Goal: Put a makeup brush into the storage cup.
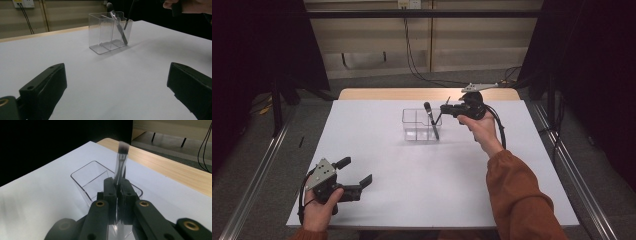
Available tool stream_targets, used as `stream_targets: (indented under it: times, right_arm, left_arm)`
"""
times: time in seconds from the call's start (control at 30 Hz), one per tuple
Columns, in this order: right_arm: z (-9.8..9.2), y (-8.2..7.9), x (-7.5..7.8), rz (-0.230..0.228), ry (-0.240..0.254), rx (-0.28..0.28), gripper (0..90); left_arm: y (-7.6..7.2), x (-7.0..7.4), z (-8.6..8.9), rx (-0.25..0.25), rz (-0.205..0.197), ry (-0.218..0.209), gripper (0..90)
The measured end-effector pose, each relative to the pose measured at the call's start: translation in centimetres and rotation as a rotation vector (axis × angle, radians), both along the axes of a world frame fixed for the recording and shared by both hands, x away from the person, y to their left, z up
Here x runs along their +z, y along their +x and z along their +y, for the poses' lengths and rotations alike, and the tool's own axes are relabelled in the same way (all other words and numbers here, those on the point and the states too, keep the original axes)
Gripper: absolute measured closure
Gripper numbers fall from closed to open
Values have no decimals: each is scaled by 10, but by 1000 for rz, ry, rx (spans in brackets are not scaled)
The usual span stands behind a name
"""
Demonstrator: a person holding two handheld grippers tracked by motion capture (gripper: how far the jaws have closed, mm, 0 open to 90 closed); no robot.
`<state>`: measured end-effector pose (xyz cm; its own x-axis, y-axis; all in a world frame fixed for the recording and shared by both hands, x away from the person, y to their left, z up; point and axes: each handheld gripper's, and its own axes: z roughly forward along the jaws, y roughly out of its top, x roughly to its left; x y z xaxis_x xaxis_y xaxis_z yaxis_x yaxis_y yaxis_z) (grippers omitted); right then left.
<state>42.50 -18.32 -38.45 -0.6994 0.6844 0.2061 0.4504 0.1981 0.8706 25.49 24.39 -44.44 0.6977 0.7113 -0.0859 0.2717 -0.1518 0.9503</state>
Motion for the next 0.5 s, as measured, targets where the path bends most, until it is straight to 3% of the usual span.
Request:
stream_targets:
  times: [0.5]
  right_arm:
    - [1,1,-14,17,6,-1,858]
  left_arm:
    - [0,0,0,3,3,-7,27]
